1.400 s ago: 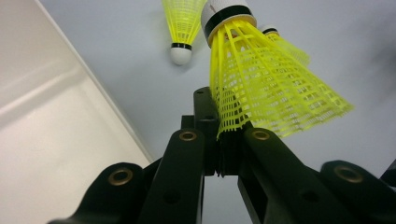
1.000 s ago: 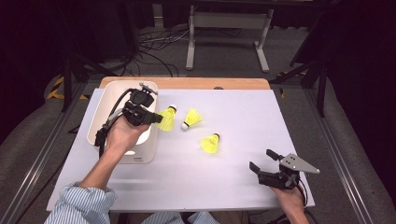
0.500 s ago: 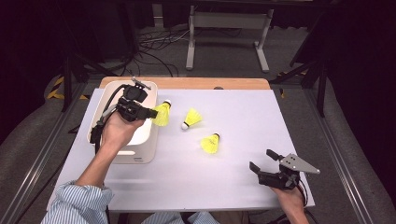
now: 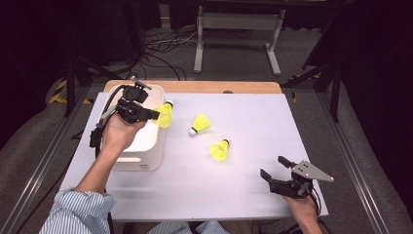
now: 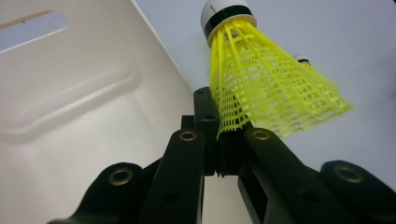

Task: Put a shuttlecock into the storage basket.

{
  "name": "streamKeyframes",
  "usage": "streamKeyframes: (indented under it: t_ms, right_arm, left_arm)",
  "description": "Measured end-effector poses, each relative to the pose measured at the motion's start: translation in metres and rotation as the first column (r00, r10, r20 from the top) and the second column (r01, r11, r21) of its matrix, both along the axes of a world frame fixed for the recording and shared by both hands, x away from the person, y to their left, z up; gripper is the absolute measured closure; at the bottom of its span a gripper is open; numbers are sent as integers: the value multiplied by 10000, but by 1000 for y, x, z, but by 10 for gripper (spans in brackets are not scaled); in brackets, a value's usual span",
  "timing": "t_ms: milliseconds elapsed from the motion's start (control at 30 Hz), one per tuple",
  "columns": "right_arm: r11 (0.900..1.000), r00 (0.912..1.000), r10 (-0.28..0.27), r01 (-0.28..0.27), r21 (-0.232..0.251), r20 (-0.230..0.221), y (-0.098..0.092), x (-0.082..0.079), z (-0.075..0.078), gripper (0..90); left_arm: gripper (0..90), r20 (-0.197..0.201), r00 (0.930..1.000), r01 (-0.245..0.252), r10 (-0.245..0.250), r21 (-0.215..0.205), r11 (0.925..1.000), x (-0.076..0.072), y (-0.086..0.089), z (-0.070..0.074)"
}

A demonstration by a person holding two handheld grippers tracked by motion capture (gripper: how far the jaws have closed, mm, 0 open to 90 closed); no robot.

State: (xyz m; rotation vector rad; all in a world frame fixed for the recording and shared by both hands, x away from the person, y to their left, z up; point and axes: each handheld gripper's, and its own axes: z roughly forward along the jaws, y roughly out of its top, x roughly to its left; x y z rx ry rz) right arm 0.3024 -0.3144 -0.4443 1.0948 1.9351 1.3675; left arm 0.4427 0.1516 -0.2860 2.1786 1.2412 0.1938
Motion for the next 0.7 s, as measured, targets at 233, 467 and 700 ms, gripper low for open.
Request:
streamKeyframes:
  t_ms: [233,467,700]
  right_arm:
    - [10000,10000,-1,1,-3,-2,0,0,0,145]
    - [10000,10000,8,-8,-27,-9,0,0,0,145]
    - [10000,10000,9,-9,0,1,0,0,0,145]
  left_arm:
    - [894,-18,9997,-233,233,-14,9997,4,6,-1]
    - [894,-19,9988,-480,480,33,9988,8,12,-3]
    - [894,-45,9975,-704,704,39,9975,13,17,-6]
